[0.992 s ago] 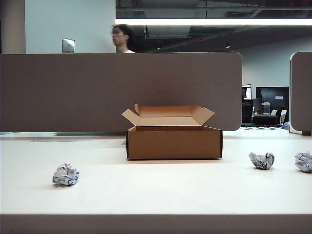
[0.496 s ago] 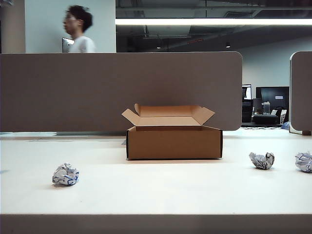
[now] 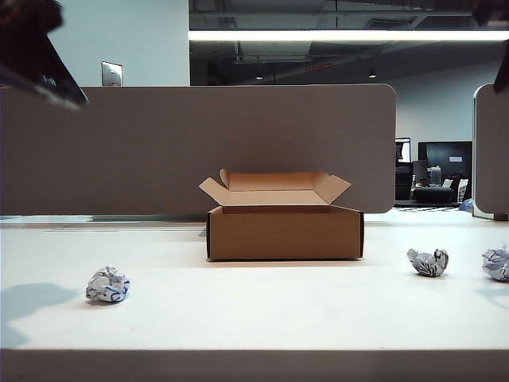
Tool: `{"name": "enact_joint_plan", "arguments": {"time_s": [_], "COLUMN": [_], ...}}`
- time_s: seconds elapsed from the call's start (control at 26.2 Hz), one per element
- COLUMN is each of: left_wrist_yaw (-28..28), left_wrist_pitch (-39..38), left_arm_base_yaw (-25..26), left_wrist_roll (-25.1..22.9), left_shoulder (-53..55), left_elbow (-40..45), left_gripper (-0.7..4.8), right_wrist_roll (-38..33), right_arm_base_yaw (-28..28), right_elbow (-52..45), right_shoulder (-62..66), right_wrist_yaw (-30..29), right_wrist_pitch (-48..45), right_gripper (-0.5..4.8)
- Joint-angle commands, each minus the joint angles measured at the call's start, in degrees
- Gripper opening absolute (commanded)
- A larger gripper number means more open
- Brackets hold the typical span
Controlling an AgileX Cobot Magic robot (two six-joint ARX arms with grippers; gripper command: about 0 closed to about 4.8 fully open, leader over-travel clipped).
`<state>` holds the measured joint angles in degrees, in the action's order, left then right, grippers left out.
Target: Pick up all the paper balls on the table and put them in the paper box.
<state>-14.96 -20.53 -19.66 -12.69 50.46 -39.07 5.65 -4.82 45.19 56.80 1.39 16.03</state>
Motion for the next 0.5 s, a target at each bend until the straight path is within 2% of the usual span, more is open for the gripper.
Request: {"name": "enact_joint_plan", "arguments": {"time_s": [0.04,0.23,0.34,0.5], "left_wrist_yaw": [-0.5,-1.8,-4.9,-4.8], "left_wrist_pitch": [-1.3,-1.5,-2.1,-2.1], "left_arm_base_yaw": [-0.1,0.0,-0.1,-0.1], "left_wrist_roll": [-2.3,-2.3,-2.3,-1.9], "left_shoulder": [2.9,9.6,12.7,16.2], "left_elbow": [-0.1,-0.2,-0.2,-0.3], "left_gripper": [1.6,1.63,2.09,2.28], "right_wrist_roll": [0.4,0.4,0.4,0.4], "right_arm_base_yaw": [0.0,0.0,0.0,0.0], "right_elbow": [0.8,0.8,0.8,0.8], "right_shoulder": [2.5,7.3,10.0,13.1], "right_wrist_yaw": [0.2,2.2,3.7,4.5], "right_wrist_pitch": [-1.0,-1.3,-1.9,-2.8], "right_gripper": [-0.04,-0.04,-0.04,-0.04]}}
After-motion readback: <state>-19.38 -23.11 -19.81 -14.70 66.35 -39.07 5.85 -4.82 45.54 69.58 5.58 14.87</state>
